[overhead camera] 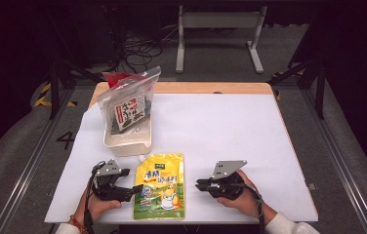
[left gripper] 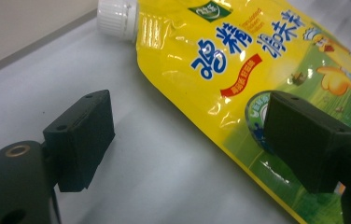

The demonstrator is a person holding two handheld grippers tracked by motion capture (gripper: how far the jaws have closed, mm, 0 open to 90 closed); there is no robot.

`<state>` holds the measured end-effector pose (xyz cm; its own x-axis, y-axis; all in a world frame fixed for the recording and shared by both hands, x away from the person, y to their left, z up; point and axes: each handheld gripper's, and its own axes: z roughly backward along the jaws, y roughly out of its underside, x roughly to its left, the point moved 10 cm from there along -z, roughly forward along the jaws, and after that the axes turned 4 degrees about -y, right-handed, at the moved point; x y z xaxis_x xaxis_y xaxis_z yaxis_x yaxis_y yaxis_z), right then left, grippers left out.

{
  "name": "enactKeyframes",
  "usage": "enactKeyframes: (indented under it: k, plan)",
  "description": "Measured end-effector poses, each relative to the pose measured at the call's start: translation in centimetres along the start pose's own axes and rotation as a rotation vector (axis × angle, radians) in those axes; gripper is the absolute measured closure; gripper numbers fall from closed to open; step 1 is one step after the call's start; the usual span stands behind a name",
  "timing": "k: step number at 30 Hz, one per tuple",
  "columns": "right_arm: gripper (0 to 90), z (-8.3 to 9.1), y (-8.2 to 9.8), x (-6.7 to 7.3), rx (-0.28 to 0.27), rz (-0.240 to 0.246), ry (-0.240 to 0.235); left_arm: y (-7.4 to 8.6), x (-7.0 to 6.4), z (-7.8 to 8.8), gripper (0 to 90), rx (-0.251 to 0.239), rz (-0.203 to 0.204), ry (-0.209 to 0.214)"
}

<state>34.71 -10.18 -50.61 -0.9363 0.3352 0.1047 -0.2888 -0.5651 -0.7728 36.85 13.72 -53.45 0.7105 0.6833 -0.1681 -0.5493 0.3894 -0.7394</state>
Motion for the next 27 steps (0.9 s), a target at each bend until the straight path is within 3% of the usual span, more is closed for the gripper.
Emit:
enactKeyframes:
  k: [4, 9, 12, 14, 20, 27]
  plan:
    - [77.3, -1.6, -0.8, 1.2, 0.005, 0.016, -0.032, -0.2, 0.2, -0.3, 16.2, 0.011, 0.036, 0.014]
    - [78.0, -3.4, -1.0, 3.6, 0.024, 0.048, -0.11, -0.7, 0.2, -0.8, 13.6, 0.01, 0.044, 0.033]
    - [77.5, -3.8, -1.0, 4.4, 0.035, 0.063, -0.135, -1.1, -0.1, -1.2, 13.8, 0.005, 0.062, 0.07]
    - [77.5, -4.1, -0.8, 4.8, 0.048, 0.072, -0.139, -1.4, -0.3, -1.4, 15.2, 0.008, 0.072, 0.085]
    - [76.9, -4.3, -0.7, 4.9, 0.054, 0.078, -0.13, -2.1, -1.3, -1.9, 18.6, 0.001, 0.124, 0.196]
    - [76.9, -4.3, -0.4, 4.8, 0.068, 0.093, -0.117, -2.3, -1.8, -2.1, 27.6, 0.011, 0.151, 0.253]
